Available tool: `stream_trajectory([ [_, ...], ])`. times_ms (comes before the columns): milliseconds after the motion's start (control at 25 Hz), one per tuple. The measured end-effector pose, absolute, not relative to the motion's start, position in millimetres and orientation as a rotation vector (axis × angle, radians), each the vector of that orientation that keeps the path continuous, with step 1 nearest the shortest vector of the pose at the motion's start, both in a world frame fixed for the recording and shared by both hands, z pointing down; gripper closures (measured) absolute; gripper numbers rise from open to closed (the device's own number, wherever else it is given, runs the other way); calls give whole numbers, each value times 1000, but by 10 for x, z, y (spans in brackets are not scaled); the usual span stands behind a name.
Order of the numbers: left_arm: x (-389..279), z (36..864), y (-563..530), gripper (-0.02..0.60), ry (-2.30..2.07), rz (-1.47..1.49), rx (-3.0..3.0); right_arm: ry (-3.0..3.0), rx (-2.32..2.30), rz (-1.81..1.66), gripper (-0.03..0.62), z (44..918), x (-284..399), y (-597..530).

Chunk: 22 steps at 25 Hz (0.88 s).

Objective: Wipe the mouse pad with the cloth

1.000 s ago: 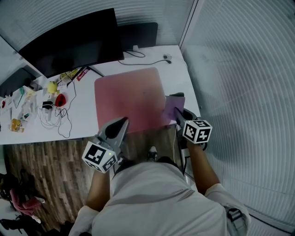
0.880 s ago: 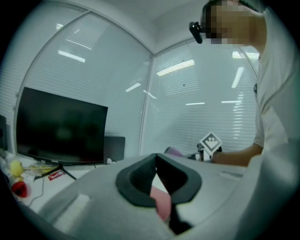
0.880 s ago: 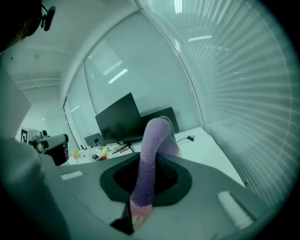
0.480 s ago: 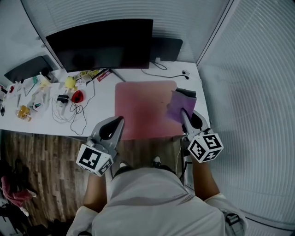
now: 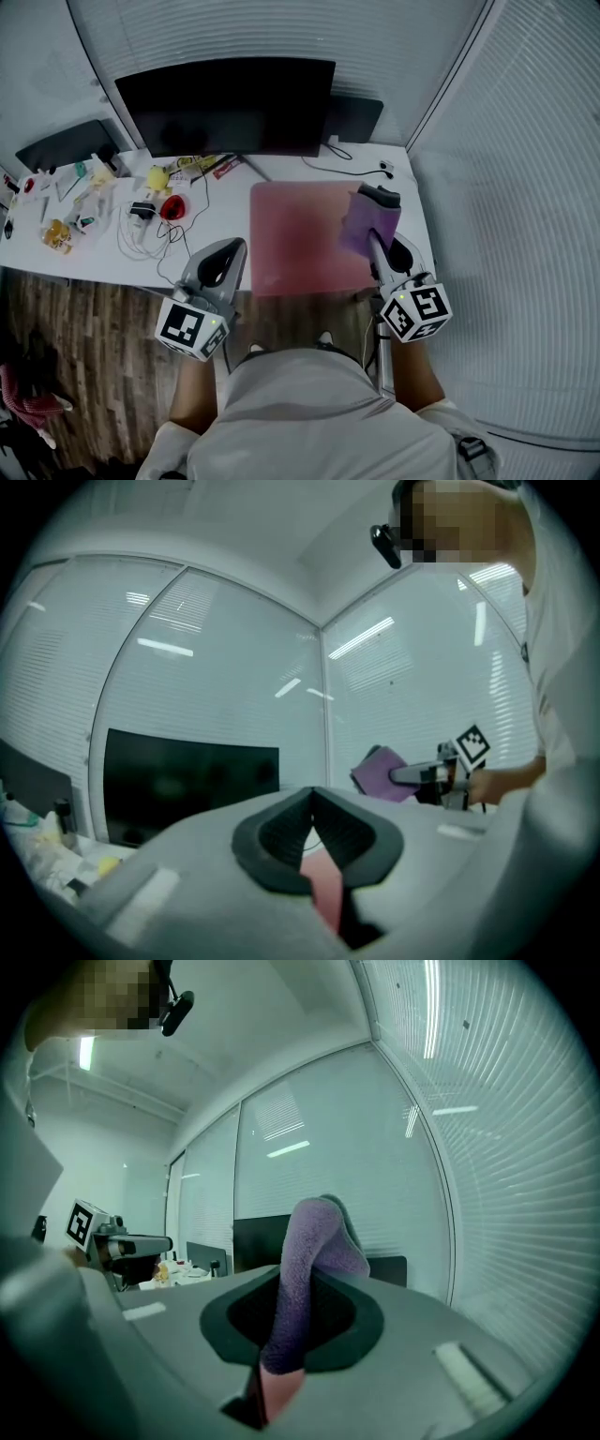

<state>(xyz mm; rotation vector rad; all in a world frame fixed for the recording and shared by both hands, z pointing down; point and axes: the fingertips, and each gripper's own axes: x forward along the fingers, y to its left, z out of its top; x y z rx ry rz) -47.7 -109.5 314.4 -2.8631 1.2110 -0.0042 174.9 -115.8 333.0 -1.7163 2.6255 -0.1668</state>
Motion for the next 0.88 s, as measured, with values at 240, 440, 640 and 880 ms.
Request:
stream_trajectory([
  [240,-595,3099,-1174,580,1223,45,-2869,2645,-1705,-172,549,3306,1652,-1232],
  [440,-505,3186,-1158,580,1176,6,-2924,2666,-1698,-160,549,3305,1644,-1235],
  [640,-443,3160,-1131,580,1168,7,-2909,2681,-1677,-166,549,3316,1654,-1251],
  [880,-437,3108,-1141,580,1188,17,-2888,2726,-1672,-151,549,3336,1617,-1282],
])
